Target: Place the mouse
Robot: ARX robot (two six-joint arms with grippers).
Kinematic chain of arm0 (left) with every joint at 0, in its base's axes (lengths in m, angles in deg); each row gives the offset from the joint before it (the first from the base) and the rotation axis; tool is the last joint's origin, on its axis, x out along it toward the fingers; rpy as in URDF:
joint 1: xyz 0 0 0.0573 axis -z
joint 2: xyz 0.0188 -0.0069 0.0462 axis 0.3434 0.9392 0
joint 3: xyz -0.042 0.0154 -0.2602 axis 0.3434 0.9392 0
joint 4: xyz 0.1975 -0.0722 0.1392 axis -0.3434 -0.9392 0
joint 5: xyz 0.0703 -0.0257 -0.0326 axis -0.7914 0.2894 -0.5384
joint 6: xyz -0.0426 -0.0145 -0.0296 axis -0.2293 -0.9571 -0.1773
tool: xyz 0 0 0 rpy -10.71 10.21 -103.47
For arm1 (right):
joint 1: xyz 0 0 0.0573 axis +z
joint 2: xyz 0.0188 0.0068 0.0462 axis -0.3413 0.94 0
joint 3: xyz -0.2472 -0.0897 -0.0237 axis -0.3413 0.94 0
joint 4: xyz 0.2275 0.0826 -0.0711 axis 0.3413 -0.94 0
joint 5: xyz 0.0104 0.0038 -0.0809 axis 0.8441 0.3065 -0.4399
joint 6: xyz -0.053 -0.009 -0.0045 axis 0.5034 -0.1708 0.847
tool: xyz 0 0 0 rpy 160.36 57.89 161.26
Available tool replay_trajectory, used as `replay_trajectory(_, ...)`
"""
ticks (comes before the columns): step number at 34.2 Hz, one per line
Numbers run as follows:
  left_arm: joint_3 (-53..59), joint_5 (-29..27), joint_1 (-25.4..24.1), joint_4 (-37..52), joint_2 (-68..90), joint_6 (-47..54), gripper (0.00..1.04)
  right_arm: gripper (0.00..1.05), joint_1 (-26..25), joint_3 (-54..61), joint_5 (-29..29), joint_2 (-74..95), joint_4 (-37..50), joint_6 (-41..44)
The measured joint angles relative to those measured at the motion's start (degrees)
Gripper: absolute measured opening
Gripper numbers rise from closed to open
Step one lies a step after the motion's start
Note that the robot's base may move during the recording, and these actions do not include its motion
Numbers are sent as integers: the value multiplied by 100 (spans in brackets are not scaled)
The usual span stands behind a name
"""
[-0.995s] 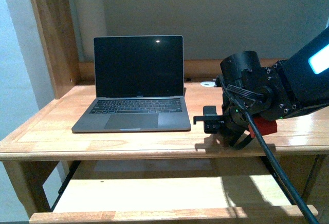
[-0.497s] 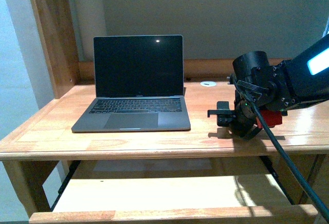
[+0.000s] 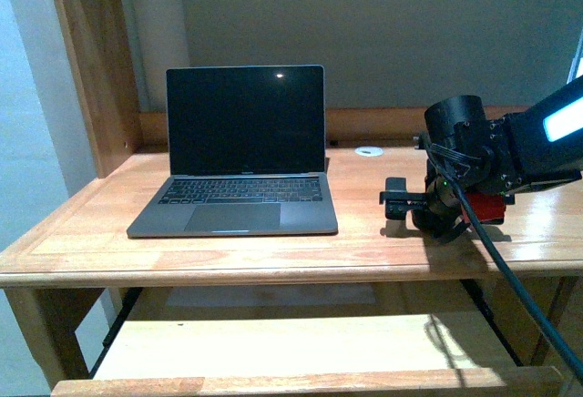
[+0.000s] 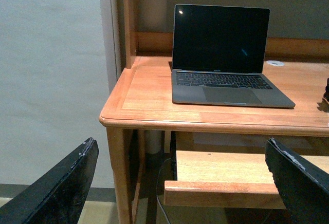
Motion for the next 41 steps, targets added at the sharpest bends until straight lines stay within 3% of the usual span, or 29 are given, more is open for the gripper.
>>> replay_trajectory(9, 0, 0, 0, 0, 0, 0, 98, 98, 109, 1436, 46, -1174, 1014, 28)
replay_trajectory(16, -2, 0, 0, -2, 0, 0, 98, 98, 577, 3523, 142, -3082, 2511, 107)
replay_trajectory(20, -2, -4, 0, 2, 0, 0, 98, 76, 483, 4806, 291, -3460, 4717, 765)
replay_trajectory(24, 0, 0, 0, 2, 0, 0, 98, 53, 142, 6229, 369, -4033, 5652, 1023)
replay_trajectory(33, 0, -2, 0, -2, 0, 0, 98, 2, -61, 8177, 721, -5515, 6225, 1141)
replay_trajectory(36, 0, 0, 0, 0, 0, 0, 98, 2, -210, 8752, 774, -5737, 6603, 1163)
replay_trajectory(41, 0, -2, 0, 0, 0, 0, 98, 2, -299, 9438, 883, -6325, 6509, 1163)
